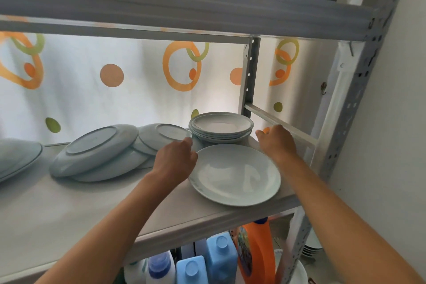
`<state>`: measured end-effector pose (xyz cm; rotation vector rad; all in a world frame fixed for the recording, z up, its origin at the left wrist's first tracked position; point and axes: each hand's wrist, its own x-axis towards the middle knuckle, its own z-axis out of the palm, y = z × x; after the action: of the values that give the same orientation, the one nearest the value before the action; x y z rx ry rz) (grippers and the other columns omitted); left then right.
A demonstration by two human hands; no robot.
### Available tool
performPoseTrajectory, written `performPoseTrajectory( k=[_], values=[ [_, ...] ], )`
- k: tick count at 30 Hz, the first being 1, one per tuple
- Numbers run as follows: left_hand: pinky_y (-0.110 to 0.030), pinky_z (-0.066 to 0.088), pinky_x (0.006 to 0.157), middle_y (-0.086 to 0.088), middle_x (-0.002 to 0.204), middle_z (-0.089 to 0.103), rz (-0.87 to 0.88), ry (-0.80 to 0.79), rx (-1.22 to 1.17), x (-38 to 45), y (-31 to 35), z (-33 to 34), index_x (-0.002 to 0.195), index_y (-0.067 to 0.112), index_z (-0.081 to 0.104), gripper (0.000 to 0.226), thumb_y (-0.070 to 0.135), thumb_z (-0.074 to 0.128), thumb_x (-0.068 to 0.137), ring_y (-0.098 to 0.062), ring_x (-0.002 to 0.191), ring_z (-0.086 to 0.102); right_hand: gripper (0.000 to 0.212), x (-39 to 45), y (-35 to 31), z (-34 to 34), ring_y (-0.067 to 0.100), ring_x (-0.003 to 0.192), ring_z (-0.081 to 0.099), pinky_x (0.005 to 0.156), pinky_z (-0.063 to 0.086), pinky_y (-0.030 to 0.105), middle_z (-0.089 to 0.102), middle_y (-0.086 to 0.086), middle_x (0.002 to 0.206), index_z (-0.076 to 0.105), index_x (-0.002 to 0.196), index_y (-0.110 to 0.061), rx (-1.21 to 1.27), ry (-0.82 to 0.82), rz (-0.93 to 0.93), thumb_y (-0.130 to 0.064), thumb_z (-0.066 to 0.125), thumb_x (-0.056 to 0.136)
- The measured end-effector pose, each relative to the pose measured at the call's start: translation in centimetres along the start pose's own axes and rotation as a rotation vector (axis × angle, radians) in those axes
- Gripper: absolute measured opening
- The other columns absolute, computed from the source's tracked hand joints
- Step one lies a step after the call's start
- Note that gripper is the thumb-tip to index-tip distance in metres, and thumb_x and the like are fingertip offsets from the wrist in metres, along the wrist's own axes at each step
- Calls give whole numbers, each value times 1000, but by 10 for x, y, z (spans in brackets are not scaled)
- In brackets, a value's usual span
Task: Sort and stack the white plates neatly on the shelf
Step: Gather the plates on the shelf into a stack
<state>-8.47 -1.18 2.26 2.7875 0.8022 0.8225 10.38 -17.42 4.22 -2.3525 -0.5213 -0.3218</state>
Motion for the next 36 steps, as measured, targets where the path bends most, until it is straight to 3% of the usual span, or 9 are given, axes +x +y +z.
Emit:
performPoseTrajectory(
  k=[3,7,12,15,19,23,25,30,36],
  values=[
    [-35,50,76,-12,100,70,-1,6,-43,10,2,-5,118,13,57,32,29,47,92,-32,92,64,36,22,-17,12,35,82,67,77,54,37,71,13,85,62,88,-3,150,-39,119,-39,55,90],
    [-32,44,73,-8,98,71,-9,37,-94,8,0,-8,122,17,56,35,30,49,91,-30,93,64,22,33,-23,29,20,51,53,50,43,24,66,12,69,59,86,-4,370,-213,320,-22,48,91],
    [-39,54,79,-2,86,70,-22,40,-173,-4,-8,-8,117,19,58,31,33,51,90,-26,82,65,34,33,-23,34,19,56,61,45,39,23,64,7,69,64,100,-4,428,-203,318,-34,53,89],
    [-39,54,79,-2,86,70,-33,35,-196,-5,-9,-12,116,19,59,29,32,51,91,-25,83,64,39,34,-26,32,15,51,59,45,39,21,68,6,75,63,96,-5,351,-239,252,-43,60,87],
    [-35,50,74,2,78,66,-29,70,-216,-8,-8,-21,115,20,60,27,28,51,90,-25,81,62,32,34,-29,33,16,43,57,46,42,20,70,8,67,65,92,-5,285,-286,286,-34,59,81],
    [-33,47,68,3,75,65,-89,104,-252,-8,-14,-28,110,20,63,24,26,52,89,-23,77,61,26,33,-33,24,22,52,62,64,56,28,71,10,59,63,81,-5,211,-264,278,-28,52,77],
    [-31,44,65,5,73,63,-118,104,-287,-8,-17,-30,106,19,65,22,25,53,88,-21,74,59,25,35,-34,19,21,47,57,57,52,26,71,11,59,64,80,-2,228,-243,283,-22,50,74],
    [-28,38,61,9,61,57,-205,206,-421,-10,-21,-39,90,23,68,15,19,55,84,-15,63,55,21,38,-32,3,13,30,50,36,37,15,66,14,51,65,87,7,564,-294,412,-4,50,77],
    [-32,48,65,5,58,61,-271,244,-644,-8,-28,-60,86,26,68,20,18,50,86,-20,64,60,9,3,-27,-24,16,38,55,35,41,20,67,17,58,61,80,4,853,-377,341,-2,55,80]
  ],
)
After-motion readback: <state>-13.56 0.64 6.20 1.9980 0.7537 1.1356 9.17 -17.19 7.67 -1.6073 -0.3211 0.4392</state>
